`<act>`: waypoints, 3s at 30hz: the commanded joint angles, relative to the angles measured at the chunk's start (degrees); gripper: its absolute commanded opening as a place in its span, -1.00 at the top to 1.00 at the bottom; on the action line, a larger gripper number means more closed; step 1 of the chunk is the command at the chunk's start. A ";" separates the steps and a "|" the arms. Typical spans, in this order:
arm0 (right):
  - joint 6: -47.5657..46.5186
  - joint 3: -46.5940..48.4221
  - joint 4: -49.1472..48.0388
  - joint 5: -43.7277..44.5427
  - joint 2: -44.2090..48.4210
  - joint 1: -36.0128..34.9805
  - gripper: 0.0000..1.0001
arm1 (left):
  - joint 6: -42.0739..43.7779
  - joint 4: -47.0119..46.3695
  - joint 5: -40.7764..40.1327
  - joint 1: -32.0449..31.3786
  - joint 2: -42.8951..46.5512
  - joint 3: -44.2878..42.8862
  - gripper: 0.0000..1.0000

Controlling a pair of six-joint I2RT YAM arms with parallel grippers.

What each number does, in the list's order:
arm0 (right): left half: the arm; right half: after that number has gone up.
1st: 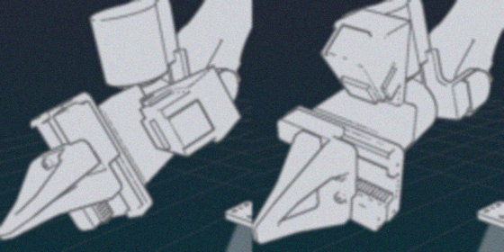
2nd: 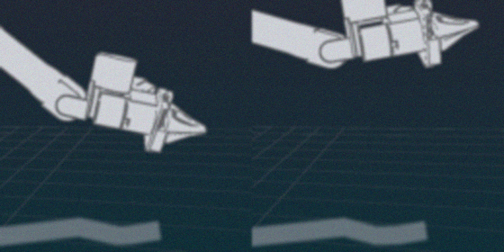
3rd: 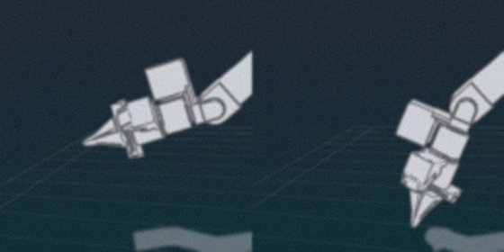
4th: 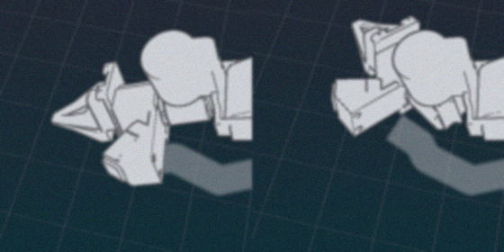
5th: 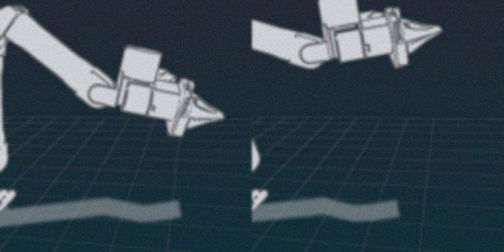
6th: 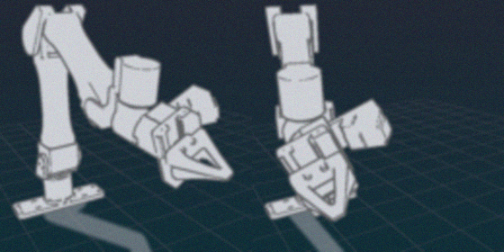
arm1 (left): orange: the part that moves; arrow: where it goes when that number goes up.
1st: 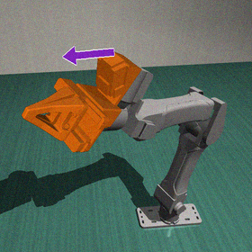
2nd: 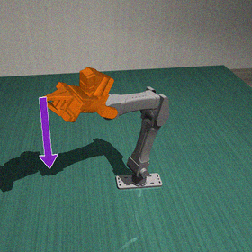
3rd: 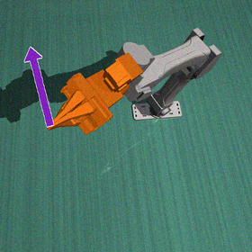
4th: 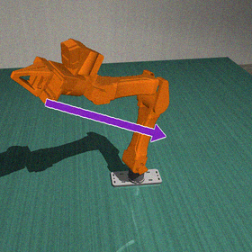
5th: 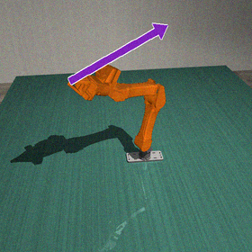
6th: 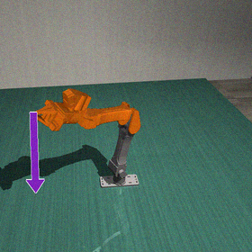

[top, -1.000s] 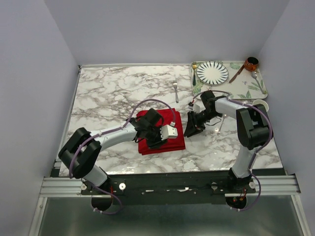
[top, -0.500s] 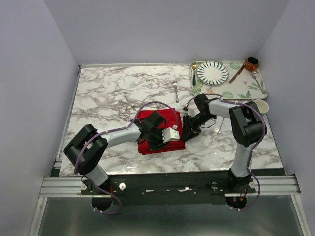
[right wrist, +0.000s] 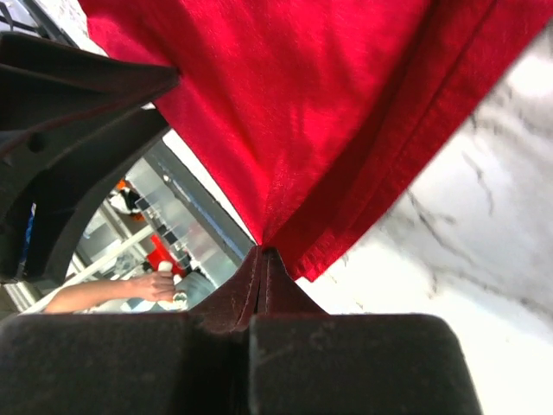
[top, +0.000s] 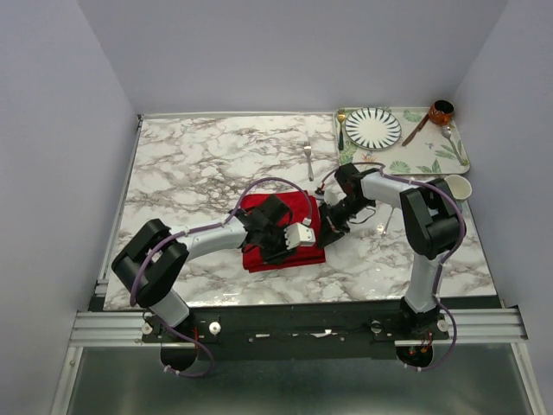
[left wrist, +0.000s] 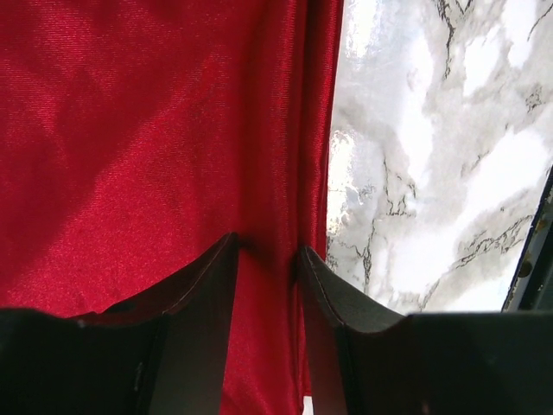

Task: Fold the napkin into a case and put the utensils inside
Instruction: Smooth out the lower triangle-folded napkin at the center of the board.

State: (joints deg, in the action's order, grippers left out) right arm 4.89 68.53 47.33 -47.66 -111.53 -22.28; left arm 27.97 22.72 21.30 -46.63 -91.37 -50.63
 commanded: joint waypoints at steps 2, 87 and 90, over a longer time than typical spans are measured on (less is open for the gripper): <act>-1.28 -0.85 3.73 2.48 2.01 0.05 0.99 | -3.61 2.33 -1.52 -0.22 3.74 -2.01 0.06; -8.57 -1.21 10.76 10.05 -2.03 10.15 -0.36 | -54.60 -15.86 19.57 37.93 -12.07 -3.60 0.00; -8.75 -0.95 11.20 6.71 -3.34 10.86 -0.38 | -54.07 -15.78 19.48 37.58 -11.81 -3.42 0.16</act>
State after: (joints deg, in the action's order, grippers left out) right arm -3.22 67.09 59.96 -34.87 -111.59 -11.97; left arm -26.17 8.45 38.81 -8.19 -102.87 -54.39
